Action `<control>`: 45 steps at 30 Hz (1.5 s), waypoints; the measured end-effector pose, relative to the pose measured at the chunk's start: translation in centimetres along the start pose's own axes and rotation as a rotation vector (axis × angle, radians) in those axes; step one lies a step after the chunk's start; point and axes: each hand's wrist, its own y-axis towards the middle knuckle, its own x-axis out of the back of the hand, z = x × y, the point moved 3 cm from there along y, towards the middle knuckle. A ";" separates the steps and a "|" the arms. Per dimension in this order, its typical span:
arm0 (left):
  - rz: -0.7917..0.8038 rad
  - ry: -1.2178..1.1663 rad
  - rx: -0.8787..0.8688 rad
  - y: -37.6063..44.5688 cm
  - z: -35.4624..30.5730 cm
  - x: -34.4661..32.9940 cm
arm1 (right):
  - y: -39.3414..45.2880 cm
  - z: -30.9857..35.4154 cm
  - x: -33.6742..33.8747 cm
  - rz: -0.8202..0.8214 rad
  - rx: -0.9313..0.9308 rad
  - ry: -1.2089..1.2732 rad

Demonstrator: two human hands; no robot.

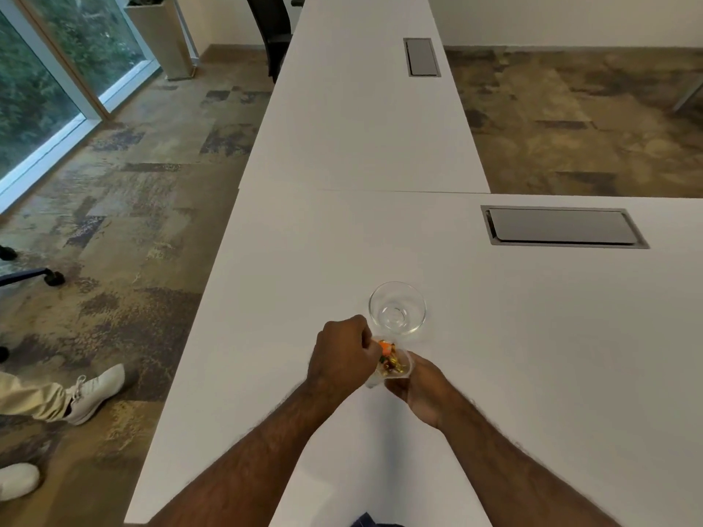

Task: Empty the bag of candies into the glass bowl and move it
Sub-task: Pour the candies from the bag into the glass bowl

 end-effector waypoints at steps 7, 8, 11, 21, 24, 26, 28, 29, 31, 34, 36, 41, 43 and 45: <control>0.078 -0.201 0.069 2.1 -1.9 0.6 | 0.1 0.1 2.1 0.172 -0.100 0.354; 0.088 -0.241 0.084 2.4 -2.0 0.6 | 0.2 0.2 2.3 0.189 -0.096 0.386; 0.151 -0.396 0.116 2.8 -2.5 0.6 | 0.4 0.5 2.7 0.250 -0.082 0.430; 0.205 -0.742 0.182 4.8 -2.0 -1.2 | 0.9 3.0 2.7 0.395 0.042 0.484; -0.015 -0.464 0.251 6.3 0.3 -2.5 | 1.1 3.9 2.8 0.393 0.075 0.538; -0.041 -0.204 0.269 7.3 1.7 -3.6 | 1.3 4.7 2.9 0.373 0.113 0.555; 0.042 -0.129 0.291 7.9 2.9 -5.2 | 1.7 5.2 3.1 0.326 0.130 0.571; 0.084 -0.135 0.297 8.2 3.1 -6.0 | 1.9 5.4 3.4 0.294 0.133 0.578; 0.133 -0.140 0.270 8.4 3.2 -7.1 | 2.2 5.7 3.9 0.241 0.134 0.591; 0.155 -0.110 0.194 8.5 2.9 -8.1 | 2.7 6.0 4.9 0.161 0.141 0.592; 0.166 -0.104 0.185 8.7 3.0 -8.6 | 2.9 6.1 5.3 0.105 0.134 0.587; 0.147 -0.122 0.196 8.9 3.3 -8.8 | 3.5 6.5 5.7 -0.028 0.115 0.508; 0.133 -0.119 0.194 9.0 3.4 -8.8 | 4.0 6.5 5.8 -0.082 0.116 0.464; 0.125 -0.122 0.191 9.1 3.4 -8.8 | 4.5 6.7 5.7 -0.150 0.132 0.414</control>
